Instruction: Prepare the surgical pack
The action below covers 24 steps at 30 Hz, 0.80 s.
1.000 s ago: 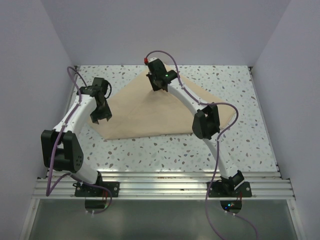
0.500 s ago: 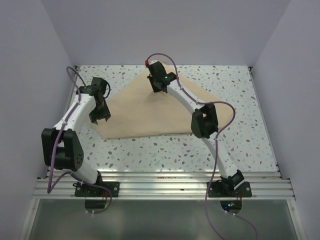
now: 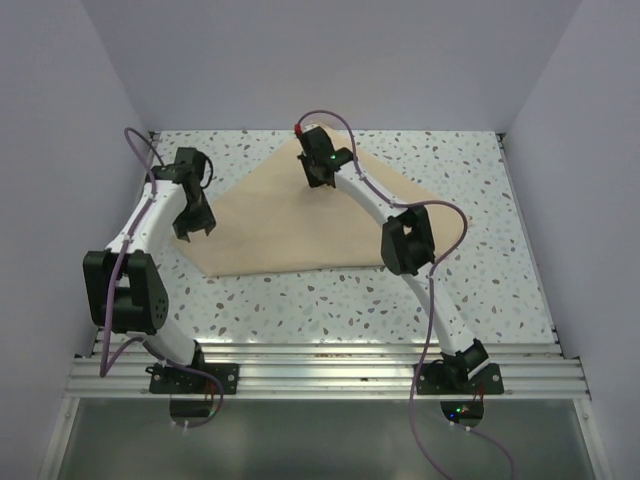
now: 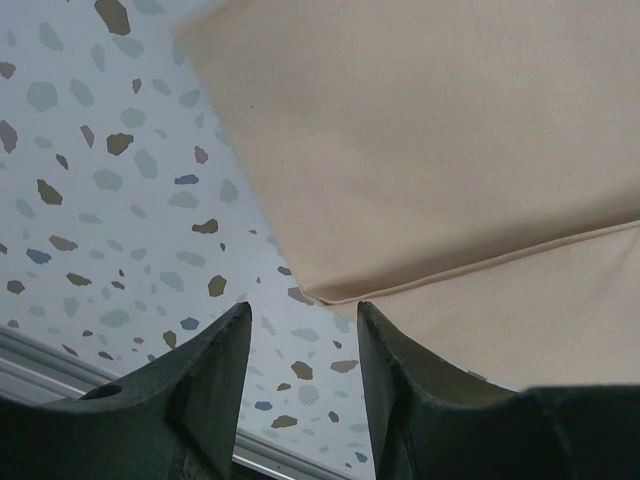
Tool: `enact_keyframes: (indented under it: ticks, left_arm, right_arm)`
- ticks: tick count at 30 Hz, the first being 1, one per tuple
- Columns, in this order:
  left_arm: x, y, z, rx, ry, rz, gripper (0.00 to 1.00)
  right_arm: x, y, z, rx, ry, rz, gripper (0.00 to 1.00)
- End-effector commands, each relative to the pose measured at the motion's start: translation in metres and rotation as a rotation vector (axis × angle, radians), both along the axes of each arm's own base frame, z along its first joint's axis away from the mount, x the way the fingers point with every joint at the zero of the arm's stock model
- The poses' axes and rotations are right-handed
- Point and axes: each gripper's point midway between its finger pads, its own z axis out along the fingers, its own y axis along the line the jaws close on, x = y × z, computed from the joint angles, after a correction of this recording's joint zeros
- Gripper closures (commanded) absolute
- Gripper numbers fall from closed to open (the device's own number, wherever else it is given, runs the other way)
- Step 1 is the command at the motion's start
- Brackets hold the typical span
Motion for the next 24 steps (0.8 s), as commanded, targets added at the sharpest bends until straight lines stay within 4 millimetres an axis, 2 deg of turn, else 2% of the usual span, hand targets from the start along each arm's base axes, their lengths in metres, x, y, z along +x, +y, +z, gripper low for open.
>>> enact_keyframes:
  ticks: [1, 7, 8, 13, 20, 24]
  left_arm:
    - [0.015, 0.011, 0.011, 0.017, -0.050, 0.008, 0.49]
    - [0.020, 0.015, 0.008, 0.000, -0.053, 0.024, 0.49]
    - [0.021, 0.023, 0.008, -0.004, -0.056, 0.050, 0.49]
    - [0.024, 0.038, 0.002, -0.011, -0.050, 0.092, 0.48]
    - [0.030, 0.071, -0.017, -0.074, -0.040, 0.189, 0.45]
    - [0.035, 0.081, -0.032, -0.118, -0.029, 0.218, 0.44]
  right_arm:
    - [0.020, -0.008, 0.012, 0.035, -0.058, -0.048, 1.00]
    - [0.019, -0.002, 0.000, 0.058, -0.034, -0.023, 1.00]
    - [0.019, -0.002, -0.001, 0.060, -0.035, -0.020, 1.00]
    - [0.015, 0.006, -0.016, 0.082, -0.001, 0.001, 1.00]
    - [0.007, 0.004, -0.037, 0.068, 0.049, 0.001, 1.00]
    - [0.004, 0.004, -0.041, 0.074, 0.065, 0.001, 1.00]
